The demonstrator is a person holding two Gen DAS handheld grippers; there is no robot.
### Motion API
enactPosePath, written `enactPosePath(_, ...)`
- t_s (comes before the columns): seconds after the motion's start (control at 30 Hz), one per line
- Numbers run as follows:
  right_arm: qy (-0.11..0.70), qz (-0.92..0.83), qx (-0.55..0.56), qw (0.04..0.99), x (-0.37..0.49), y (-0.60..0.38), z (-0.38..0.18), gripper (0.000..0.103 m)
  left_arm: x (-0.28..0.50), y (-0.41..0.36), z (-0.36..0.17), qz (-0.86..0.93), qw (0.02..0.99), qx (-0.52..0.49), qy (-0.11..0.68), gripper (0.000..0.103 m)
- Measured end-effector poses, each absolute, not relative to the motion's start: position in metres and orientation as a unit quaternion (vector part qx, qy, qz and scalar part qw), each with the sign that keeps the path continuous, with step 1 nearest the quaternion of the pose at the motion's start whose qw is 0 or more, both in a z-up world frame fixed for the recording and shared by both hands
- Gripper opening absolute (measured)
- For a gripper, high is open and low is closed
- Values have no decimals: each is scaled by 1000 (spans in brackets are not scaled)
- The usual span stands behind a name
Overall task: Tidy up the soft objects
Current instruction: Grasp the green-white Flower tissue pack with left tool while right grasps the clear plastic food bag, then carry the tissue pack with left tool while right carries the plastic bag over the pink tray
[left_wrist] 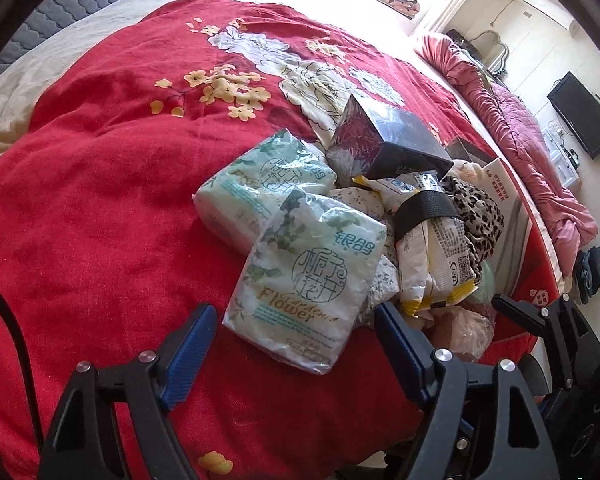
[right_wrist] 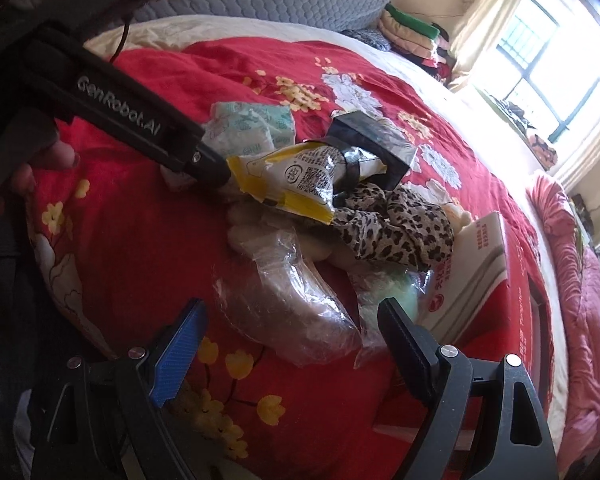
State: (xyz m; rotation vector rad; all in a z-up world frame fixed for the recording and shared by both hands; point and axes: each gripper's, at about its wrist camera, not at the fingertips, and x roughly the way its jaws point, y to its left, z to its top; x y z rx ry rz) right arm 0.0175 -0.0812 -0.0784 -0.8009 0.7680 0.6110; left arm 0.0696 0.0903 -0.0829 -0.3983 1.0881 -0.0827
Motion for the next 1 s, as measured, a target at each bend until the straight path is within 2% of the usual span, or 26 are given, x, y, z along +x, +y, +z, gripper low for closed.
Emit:
enactPosePath(0.07,360,284,-389,799,19,-76,-85,85,71,90,-86,-42,834,-191,516,77)
enactPosePath(0.13,361,286,-394,795,22,-73,-90,72,73,92,-88,-44,832,-194,517,72)
enactPosePath(0.33,340,300,-384,804,26,-74,-89,66,72,95,-89,-66,833,-210,507,57)
enactPosePath(0.6,340,327,-263,842,38,-100,-55,63,64,94,-78,-76,842,-217,488,54)
enactPosePath(1.0,317,313,-167,879,34,-133,-20,63,37,69,-23,-34,887,-143,437,53)
